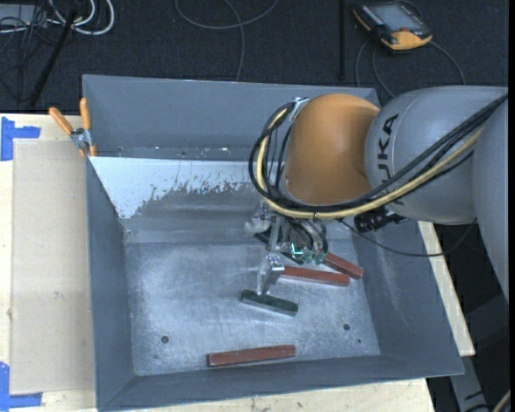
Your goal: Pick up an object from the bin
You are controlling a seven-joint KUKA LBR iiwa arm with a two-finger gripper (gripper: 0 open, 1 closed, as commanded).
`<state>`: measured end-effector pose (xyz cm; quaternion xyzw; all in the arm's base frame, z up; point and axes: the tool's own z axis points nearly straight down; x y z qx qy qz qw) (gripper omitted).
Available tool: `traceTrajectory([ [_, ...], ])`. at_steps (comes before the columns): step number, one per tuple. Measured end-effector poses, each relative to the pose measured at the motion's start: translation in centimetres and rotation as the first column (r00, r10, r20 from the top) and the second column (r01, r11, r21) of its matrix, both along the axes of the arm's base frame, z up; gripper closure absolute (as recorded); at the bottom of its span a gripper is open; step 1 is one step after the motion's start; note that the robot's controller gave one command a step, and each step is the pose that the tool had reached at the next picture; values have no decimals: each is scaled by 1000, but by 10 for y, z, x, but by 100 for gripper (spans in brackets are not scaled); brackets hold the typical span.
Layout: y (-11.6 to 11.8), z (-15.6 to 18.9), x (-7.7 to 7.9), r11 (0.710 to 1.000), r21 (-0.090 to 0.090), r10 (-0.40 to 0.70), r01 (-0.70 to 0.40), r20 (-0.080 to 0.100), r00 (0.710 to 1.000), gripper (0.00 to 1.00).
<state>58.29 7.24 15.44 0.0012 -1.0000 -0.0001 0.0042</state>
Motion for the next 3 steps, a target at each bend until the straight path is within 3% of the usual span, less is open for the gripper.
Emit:
traceTrajectory([
  [1, 0, 4, 2, 1000, 1, -1, 1, 7, 1000, 0],
  [2, -15, -80, -39, 991, 2, 131, -131, 9, 991, 100],
  [3, -15, -80, -39, 991, 2, 130, -130, 9, 991, 100],
])
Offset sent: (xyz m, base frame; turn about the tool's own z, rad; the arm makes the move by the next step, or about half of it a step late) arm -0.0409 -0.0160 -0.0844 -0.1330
